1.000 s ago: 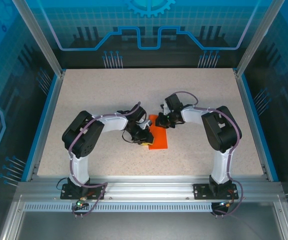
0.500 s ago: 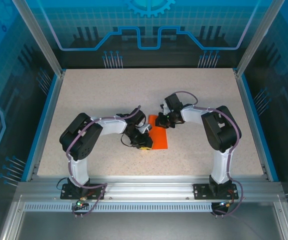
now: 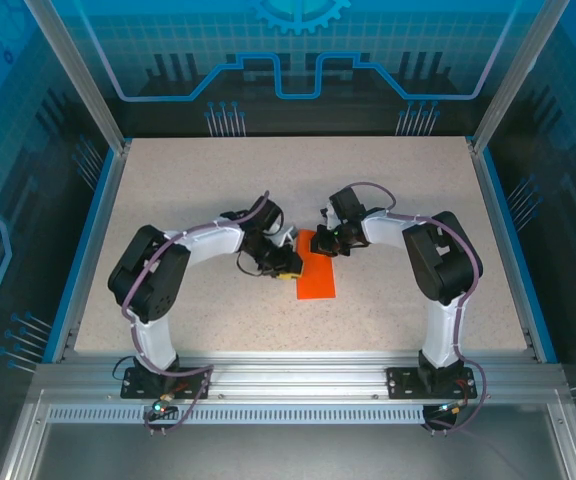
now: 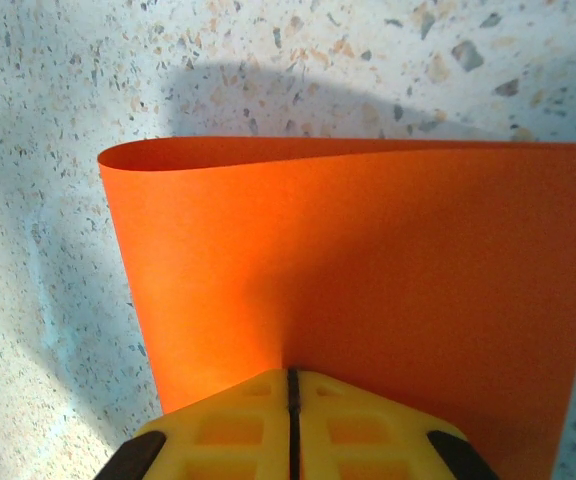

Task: Fold a paper plane with a square sheet of paper (fold left side to right side)
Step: First fold the square sheet of paper in half at the center of the table, then hold the square sheet of paper at the center of the table.

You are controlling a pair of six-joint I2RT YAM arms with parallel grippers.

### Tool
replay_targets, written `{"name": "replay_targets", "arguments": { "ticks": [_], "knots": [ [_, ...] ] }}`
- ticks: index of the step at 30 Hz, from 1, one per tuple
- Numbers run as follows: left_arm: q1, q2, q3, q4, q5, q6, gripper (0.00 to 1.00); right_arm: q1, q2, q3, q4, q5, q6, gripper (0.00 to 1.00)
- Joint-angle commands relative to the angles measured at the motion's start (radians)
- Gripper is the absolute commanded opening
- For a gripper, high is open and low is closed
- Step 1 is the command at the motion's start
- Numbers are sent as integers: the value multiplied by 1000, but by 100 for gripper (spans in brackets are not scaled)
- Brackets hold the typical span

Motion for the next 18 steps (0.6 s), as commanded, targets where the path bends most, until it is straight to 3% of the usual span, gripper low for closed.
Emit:
{"name": "replay_targets", "arguments": {
  "ticks": [1,7,18],
  "knots": [
    [1,78,80,5,12,28,23,-3,46,-11,-73,66,-1,9],
    [1,170,147,33,-3,11,23,2,45,-11,-73,65,-2,9],
    [0,228,124,29,-37,-33,22,4,18,-20,-13,41,-1,10]
  ]
}}
